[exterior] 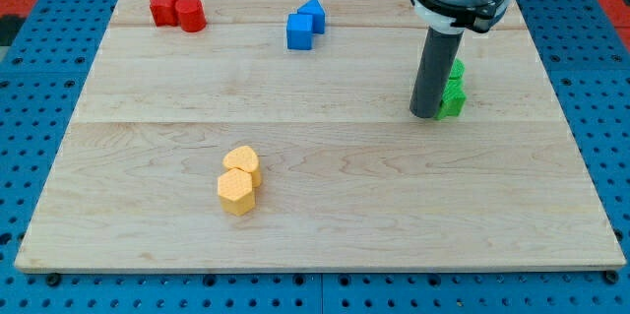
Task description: Place the yellow blocks below the green blocks
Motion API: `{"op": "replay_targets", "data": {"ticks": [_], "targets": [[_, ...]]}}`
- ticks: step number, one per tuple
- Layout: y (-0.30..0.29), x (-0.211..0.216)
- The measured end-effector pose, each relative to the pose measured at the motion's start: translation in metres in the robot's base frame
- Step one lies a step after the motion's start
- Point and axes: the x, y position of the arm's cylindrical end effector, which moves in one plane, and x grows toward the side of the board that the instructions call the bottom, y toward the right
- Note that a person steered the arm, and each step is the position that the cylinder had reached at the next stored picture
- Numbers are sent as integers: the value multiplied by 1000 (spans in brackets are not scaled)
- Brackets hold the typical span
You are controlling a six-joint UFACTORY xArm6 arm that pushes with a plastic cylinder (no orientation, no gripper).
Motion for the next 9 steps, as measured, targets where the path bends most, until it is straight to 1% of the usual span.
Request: {"op": "replay_targets", "data": {"ticks": [1, 2, 3, 4, 5, 6, 7, 8, 9], "targets": [[-7, 20], [-17, 56], [-52, 74], [-99, 102], [-125, 122], [-133, 130], [-167, 129], [-180, 129], [-146, 112]]}}
